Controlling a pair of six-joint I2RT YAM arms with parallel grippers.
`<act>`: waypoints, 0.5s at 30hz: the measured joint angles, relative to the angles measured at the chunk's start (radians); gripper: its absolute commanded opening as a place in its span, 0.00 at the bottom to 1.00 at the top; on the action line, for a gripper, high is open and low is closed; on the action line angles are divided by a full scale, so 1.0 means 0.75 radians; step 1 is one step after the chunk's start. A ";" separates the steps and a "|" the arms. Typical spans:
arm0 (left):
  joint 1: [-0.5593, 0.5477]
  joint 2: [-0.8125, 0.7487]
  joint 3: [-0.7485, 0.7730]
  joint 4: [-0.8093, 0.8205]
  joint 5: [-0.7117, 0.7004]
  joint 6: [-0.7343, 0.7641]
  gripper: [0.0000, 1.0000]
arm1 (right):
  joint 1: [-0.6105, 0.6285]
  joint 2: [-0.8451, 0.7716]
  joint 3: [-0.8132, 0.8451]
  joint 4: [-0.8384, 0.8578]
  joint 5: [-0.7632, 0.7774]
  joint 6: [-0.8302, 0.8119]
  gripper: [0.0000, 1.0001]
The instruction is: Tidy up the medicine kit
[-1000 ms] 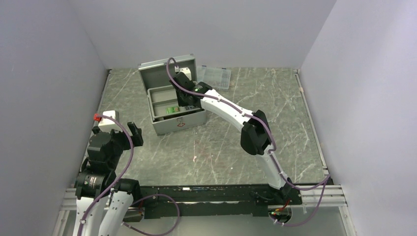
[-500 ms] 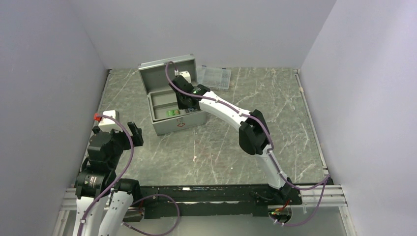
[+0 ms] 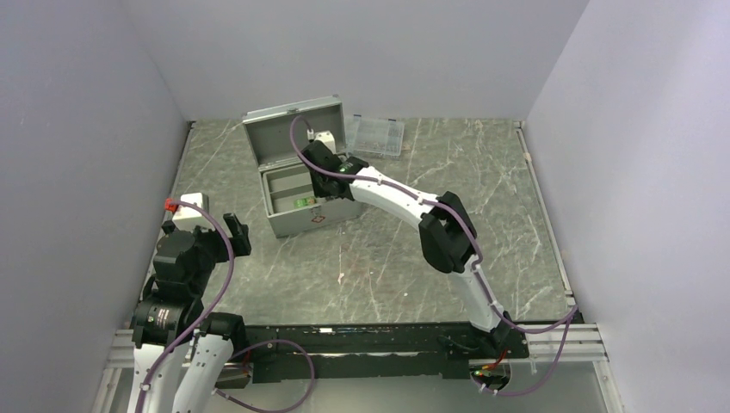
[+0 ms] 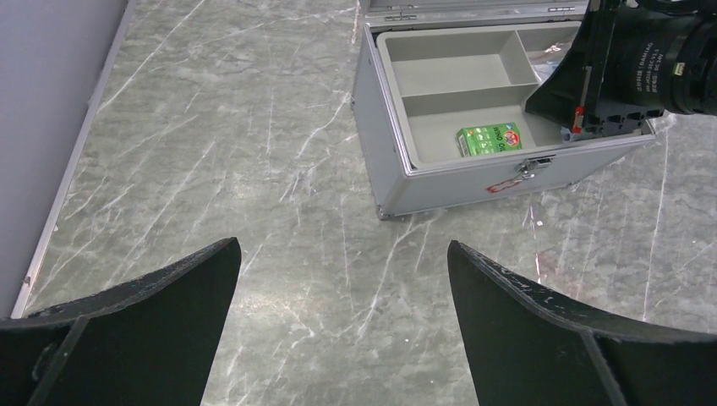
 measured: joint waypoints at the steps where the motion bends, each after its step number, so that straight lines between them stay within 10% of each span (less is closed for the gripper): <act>1: 0.000 0.000 0.000 0.000 0.000 0.000 0.99 | 0.000 -0.014 -0.030 0.023 0.000 -0.001 0.00; 15: -0.001 0.026 -0.001 0.003 0.066 0.003 0.99 | 0.000 -0.304 -0.494 0.209 0.007 0.018 0.00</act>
